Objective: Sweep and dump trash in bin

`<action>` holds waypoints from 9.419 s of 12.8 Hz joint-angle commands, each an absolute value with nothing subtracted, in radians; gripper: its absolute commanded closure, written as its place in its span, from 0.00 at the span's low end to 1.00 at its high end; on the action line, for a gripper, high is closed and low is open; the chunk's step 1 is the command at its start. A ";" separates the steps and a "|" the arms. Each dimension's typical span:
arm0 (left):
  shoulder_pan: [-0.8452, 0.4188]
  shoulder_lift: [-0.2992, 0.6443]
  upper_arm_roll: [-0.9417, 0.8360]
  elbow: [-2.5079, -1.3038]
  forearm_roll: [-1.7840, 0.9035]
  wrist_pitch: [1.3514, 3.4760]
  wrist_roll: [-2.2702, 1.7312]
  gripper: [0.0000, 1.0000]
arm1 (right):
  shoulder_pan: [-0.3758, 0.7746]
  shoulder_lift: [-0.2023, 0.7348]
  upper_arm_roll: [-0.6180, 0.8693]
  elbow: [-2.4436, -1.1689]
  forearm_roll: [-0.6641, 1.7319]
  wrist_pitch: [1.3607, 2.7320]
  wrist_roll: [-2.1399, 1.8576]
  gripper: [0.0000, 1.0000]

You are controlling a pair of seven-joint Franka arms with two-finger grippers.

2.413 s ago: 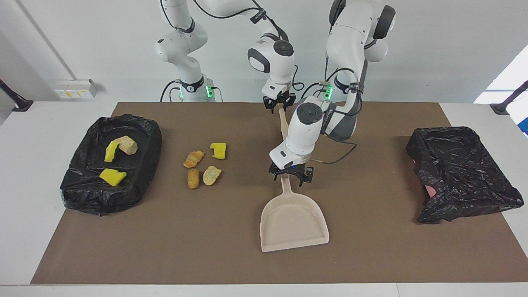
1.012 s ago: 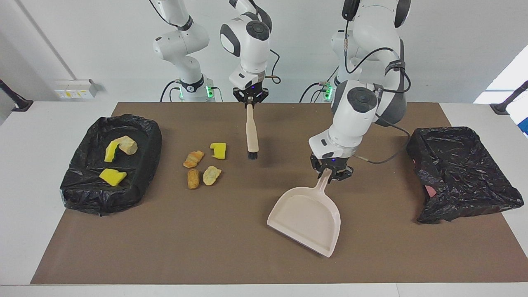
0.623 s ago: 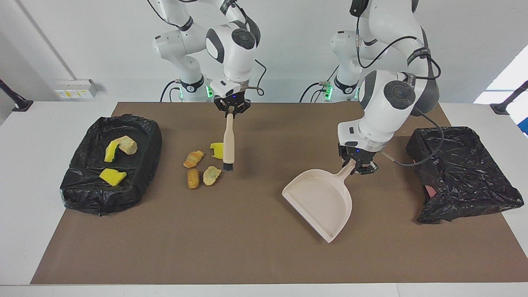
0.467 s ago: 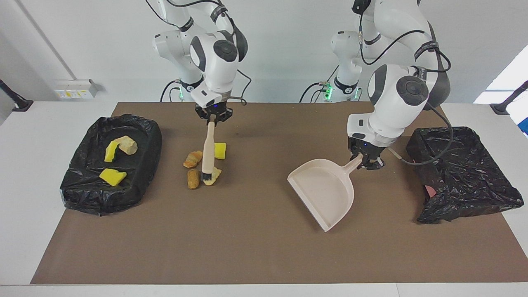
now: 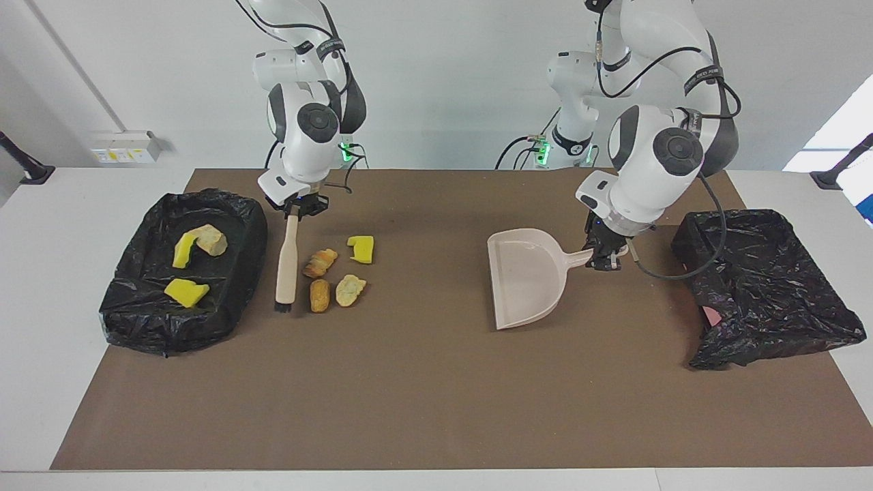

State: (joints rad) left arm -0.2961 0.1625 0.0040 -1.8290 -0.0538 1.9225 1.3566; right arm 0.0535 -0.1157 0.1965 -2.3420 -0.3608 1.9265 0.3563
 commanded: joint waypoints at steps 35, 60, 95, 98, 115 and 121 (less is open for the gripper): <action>-0.561 0.035 0.012 -2.244 -0.061 2.309 0.974 1.00 | 0.374 -0.008 0.213 -2.200 0.285 2.014 0.391 1.00; -0.105 0.170 0.008 -1.930 -0.342 2.044 1.483 1.00 | 0.508 -0.107 0.210 -2.229 0.370 1.934 0.680 1.00; 0.454 0.314 0.018 -1.359 0.259 1.883 2.054 1.00 | -0.025 -0.100 0.105 -1.777 -0.038 1.744 0.211 0.00; 0.422 0.282 0.017 -1.422 0.469 1.950 1.921 1.00 | -0.026 -0.101 0.013 -1.656 -0.023 1.611 0.071 0.00; 0.287 0.071 0.005 -1.611 0.513 1.905 1.602 1.00 | -0.018 -0.117 0.006 -1.632 -0.020 1.565 0.077 0.00; 0.180 0.037 -0.002 -1.686 0.244 1.792 1.061 1.00 | -0.018 -0.117 0.006 -1.632 -0.018 1.565 0.077 0.00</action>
State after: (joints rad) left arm 0.2463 0.0735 -0.0067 -1.6335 0.2824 1.8234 1.2604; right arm -0.0149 -0.1130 0.0036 -1.6368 -0.0209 1.5725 0.0890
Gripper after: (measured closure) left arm 0.674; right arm 0.000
